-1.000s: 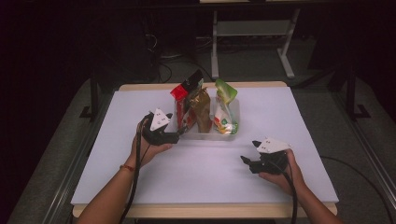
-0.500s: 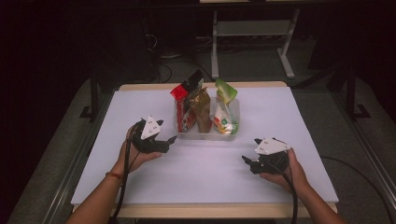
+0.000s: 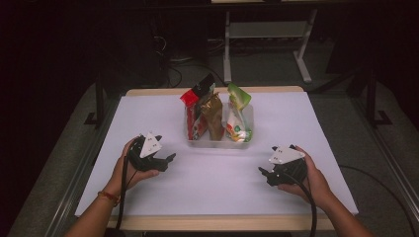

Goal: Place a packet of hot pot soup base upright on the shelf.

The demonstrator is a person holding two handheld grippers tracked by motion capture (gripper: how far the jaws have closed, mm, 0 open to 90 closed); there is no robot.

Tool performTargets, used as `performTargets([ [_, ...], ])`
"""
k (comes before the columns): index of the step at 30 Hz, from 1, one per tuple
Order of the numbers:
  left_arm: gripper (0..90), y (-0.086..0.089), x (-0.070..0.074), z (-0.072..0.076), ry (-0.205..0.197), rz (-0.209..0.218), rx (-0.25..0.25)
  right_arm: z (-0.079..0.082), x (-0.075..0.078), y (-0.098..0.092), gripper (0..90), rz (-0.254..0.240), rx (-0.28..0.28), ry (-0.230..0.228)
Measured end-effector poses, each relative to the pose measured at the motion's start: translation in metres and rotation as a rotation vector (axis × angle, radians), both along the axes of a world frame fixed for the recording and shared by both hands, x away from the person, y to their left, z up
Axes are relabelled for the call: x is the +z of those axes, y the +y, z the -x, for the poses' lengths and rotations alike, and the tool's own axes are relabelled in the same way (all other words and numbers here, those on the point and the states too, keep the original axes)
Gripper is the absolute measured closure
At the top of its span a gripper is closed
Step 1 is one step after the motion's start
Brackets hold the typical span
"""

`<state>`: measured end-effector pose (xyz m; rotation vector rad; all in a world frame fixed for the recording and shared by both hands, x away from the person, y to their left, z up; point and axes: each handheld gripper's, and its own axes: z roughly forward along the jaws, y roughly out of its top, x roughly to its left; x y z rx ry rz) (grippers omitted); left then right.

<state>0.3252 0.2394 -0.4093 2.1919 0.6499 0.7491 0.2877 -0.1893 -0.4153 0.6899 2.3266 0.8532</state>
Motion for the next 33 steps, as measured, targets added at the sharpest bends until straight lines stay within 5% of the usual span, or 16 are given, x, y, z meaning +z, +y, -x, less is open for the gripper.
performTargets([
  [11,20.5,0.03,-0.001,0.023,-0.006,0.077,-0.007,0.005,-0.01,-0.006,20.8,-0.059,0.006,-0.01],
  [16,20.7,0.041,-0.004,0.031,-0.009,0.117,0.0,0.009,-0.009,-0.021,21.4,-0.201,0.004,-0.022],
  [22,21.0,0.054,-0.002,0.04,-0.014,0.173,0.002,0.017,-0.003,-0.039,21.1,-0.285,-0.01,-0.066],
  [33,21.6,0.076,0.0,0.054,-0.053,0.222,0.016,0.028,-0.002,-0.066,20.8,-0.302,-0.077,-0.113],
])
